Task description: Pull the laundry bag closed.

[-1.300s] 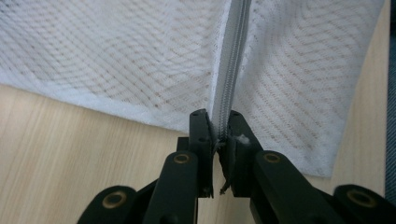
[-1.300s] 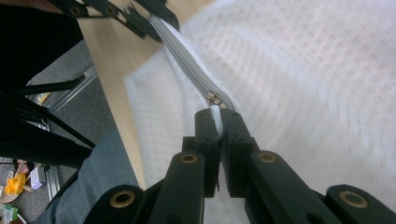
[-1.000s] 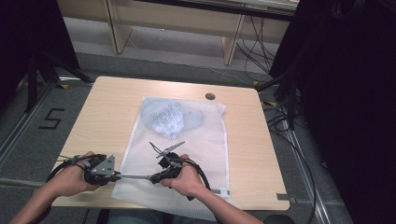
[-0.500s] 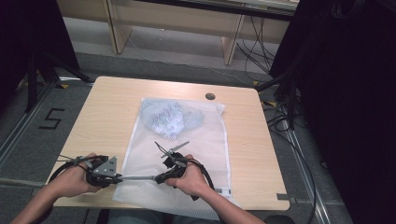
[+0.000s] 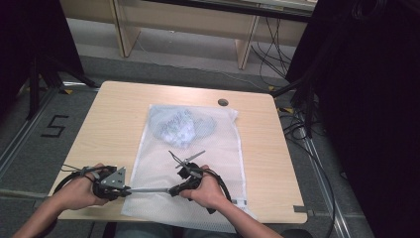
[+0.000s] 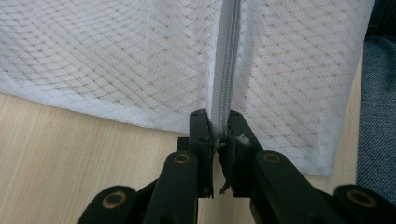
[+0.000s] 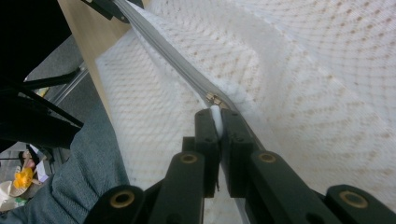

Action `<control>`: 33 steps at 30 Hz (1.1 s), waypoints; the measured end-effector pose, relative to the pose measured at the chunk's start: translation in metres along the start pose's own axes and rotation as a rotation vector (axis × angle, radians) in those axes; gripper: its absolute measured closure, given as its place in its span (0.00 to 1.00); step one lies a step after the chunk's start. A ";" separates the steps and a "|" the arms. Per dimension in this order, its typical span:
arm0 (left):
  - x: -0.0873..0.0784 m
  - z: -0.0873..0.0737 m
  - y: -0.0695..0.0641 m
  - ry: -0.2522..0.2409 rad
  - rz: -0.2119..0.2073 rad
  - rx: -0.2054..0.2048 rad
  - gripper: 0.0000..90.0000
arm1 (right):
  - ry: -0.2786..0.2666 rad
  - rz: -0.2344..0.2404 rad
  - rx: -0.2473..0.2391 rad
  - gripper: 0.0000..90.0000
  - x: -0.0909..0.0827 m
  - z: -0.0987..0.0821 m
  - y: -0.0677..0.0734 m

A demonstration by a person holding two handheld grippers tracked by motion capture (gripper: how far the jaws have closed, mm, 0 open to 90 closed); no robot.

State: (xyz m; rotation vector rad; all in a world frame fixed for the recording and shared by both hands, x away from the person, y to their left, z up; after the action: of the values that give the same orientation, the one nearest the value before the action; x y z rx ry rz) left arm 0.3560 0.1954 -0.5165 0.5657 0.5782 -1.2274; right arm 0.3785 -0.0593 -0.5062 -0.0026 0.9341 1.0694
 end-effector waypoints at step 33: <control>0.002 0.001 -0.001 -0.008 0.002 -0.030 0.92 | 0.023 -0.064 0.012 0.97 -0.028 -0.015 -0.029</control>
State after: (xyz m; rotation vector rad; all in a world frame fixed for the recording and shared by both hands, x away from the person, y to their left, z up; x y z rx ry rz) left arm 0.3559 0.1937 -0.5170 0.5357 0.5881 -1.2166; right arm 0.3860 -0.1013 -0.5091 -0.0351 0.9556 1.0062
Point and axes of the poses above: each handheld gripper's, and its own axes: x roughly forward along the jaws, z roughly out of its top, y roughly to its left, the point moved 3 cm from there along x, roughly forward along the jaws, and after that the axes turned 14 degrees about -y, right-handed, at the moved point
